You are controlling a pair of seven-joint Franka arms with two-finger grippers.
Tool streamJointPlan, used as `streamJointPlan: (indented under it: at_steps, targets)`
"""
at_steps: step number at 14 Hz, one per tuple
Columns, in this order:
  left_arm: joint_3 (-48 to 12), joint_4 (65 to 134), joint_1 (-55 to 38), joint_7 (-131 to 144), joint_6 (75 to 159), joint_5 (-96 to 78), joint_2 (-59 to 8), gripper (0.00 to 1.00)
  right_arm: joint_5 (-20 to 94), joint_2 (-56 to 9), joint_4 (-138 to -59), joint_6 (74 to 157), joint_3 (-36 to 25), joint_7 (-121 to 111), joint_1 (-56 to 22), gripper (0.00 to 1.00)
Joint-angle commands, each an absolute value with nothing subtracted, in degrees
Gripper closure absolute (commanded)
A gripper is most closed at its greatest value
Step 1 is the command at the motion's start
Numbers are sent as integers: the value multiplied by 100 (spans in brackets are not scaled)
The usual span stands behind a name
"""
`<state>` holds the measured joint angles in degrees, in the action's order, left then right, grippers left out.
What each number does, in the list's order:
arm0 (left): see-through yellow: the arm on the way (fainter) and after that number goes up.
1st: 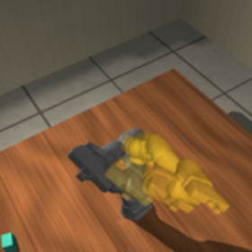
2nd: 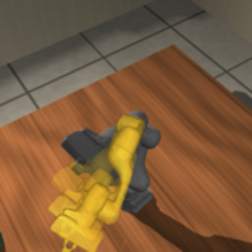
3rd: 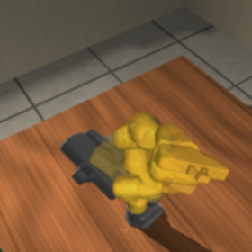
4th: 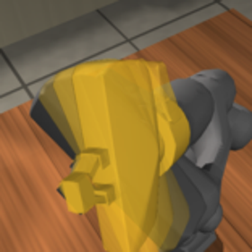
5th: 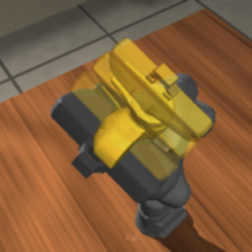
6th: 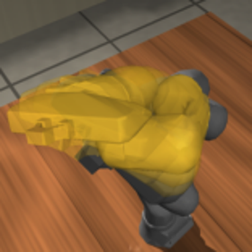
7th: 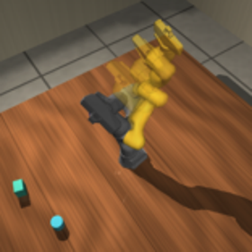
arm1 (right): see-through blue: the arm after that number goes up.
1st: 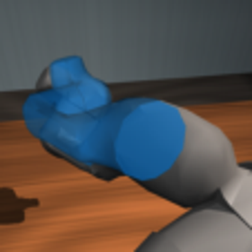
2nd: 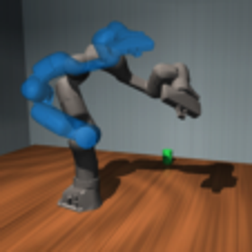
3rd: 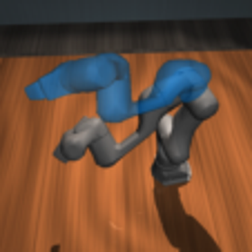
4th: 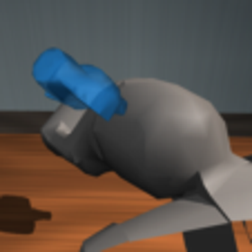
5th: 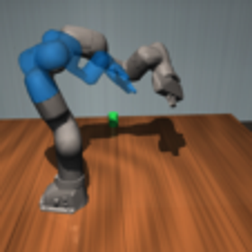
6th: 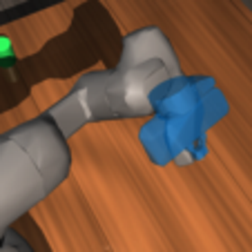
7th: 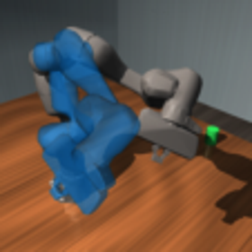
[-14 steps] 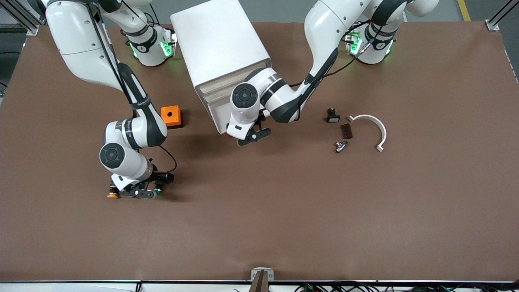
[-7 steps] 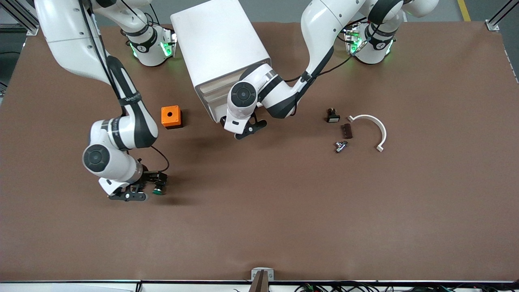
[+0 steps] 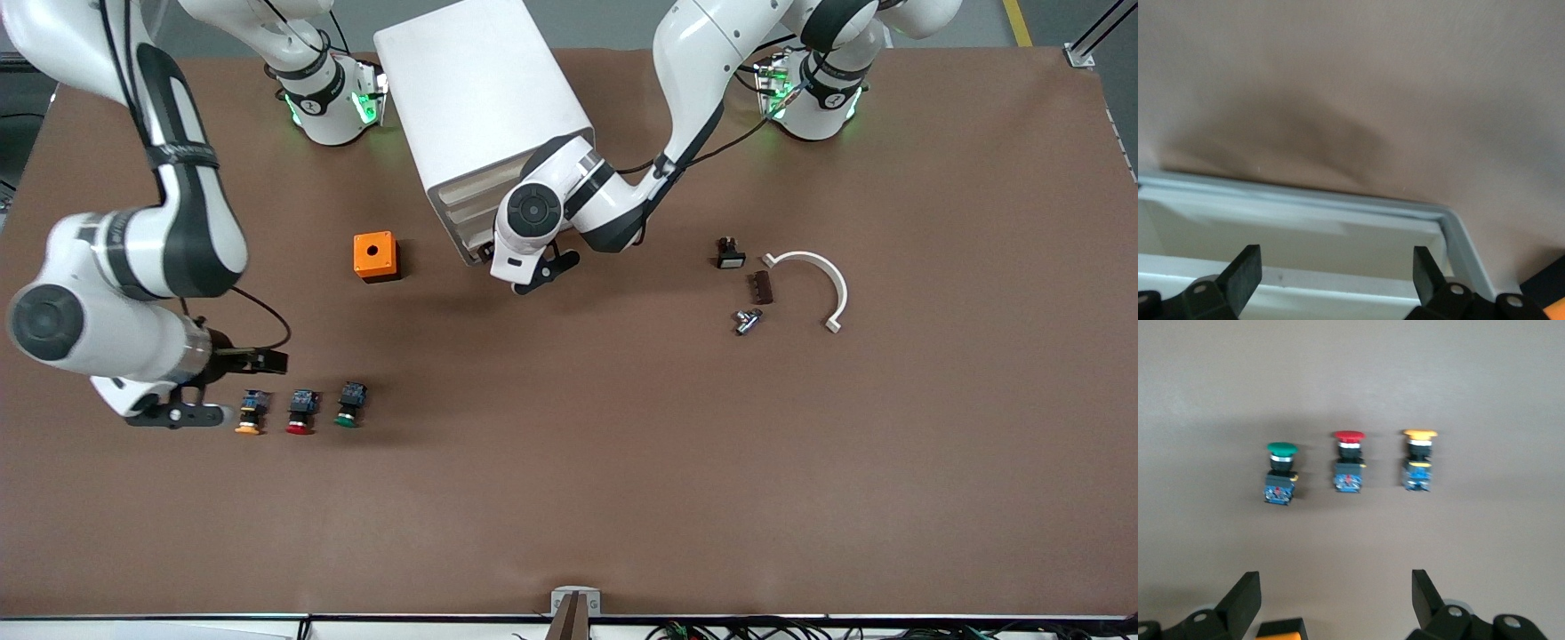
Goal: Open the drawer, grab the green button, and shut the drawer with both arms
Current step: 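Raise the right gripper away while the left gripper presses the drawer shut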
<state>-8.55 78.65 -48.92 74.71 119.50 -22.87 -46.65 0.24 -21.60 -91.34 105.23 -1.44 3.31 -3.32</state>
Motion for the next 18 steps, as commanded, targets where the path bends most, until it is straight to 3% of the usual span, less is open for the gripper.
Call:
streamJointPlan:
  at_steps: [1,9,15,18]
  targets:
    - [-826,7928,-4948,7559,11944,-2645,-4632,0,-53,-1724,-9132,10056,-26,132,-1,0]
    - [-765,7884,-4878,7444,11953,-2593,-4553,0,-35,-792,-9149,9414,-26,62,141,0]
    - [-475,7752,-4677,7462,11997,-1775,-4105,0,0,-791,-9071,9387,-18,141,255,0]
    - [-475,7778,-4299,7375,11918,-1767,-3553,0,44,-817,-8825,9387,-18,123,272,0]
